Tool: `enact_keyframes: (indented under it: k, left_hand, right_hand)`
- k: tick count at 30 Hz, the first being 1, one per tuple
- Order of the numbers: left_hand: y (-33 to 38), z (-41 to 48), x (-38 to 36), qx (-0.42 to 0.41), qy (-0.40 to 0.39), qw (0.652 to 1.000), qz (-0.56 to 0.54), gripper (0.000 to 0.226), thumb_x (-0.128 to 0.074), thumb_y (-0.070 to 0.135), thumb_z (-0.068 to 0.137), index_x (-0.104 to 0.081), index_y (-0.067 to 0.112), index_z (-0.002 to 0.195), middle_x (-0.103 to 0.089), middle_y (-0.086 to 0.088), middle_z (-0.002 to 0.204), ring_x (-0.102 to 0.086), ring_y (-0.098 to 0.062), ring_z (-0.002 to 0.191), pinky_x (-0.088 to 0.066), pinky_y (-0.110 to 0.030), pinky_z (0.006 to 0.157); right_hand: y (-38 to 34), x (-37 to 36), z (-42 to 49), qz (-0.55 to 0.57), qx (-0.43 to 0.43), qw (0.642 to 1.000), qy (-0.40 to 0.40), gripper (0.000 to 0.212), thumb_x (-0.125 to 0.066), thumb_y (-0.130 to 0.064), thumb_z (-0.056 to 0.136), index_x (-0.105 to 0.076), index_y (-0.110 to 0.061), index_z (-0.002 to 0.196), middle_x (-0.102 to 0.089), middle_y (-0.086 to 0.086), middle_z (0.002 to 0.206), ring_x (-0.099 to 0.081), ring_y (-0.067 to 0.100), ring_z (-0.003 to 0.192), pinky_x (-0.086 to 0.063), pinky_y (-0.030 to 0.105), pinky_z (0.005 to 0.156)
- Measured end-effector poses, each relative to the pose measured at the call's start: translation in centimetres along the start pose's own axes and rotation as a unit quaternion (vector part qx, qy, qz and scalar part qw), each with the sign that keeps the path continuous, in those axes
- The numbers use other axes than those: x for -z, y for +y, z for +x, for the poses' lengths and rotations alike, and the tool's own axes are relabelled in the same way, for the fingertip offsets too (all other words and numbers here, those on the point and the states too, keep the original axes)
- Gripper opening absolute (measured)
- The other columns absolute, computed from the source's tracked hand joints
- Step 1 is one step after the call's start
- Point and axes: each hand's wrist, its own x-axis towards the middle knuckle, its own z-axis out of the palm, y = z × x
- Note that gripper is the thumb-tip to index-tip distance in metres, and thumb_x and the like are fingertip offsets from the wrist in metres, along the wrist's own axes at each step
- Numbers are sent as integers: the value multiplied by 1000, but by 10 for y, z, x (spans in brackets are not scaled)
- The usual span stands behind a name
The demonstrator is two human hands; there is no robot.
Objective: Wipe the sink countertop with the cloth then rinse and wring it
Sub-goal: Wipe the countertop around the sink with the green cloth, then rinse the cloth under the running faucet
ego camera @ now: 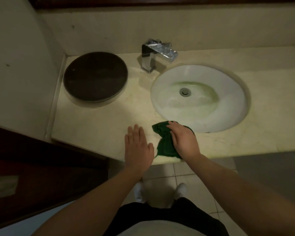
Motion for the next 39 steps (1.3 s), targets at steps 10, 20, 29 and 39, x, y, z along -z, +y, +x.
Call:
enact_keyframes:
  k: [10, 20, 29, 39]
  left_hand:
    - [99, 40, 35, -12, -18, 942, -334, 39, -51, 25, 94, -50, 17, 132, -52, 1, 130, -52, -11, 109, -41, -26, 93]
    - [210, 93, 51, 152, -158, 741, -635, 26, -56, 27, 95, -63, 9, 112, -71, -12, 110, -66, -25, 104, -54, -40, 91]
    - [207, 122, 95, 142, -99, 762, -624, 26, -45, 26, 95, -61, 23, 75, -60, -3, 90, -56, -21, 98, -44, -44, 99]
    - [204, 183, 152, -47, -2, 896, -441, 28, -48, 19, 97, -54, 12, 70, -49, -4, 63, -46, 0, 55, -45, -18, 56]
  right_hand:
    - [32, 71, 32, 304, -297, 899, 107, 38, -30, -21, 104, -44, -12, 70, -48, 0, 68, -44, 8, 62, -38, 27, 60]
    - [105, 143, 82, 482, -291, 826, -12, 23, -44, -28, 99, -63, -16, 97, -66, 12, 97, -65, 28, 93, -56, 45, 85]
    - [118, 153, 125, 566, -298, 768, -46, 28, -44, -34, 100, -57, -21, 121, -62, 8, 112, -61, 23, 102, -52, 35, 80]
    - [118, 157, 180, 229, -67, 970, -34, 31, -63, -33, 80, -57, -23, 109, -59, -3, 110, -56, 8, 101, -45, 21, 86]
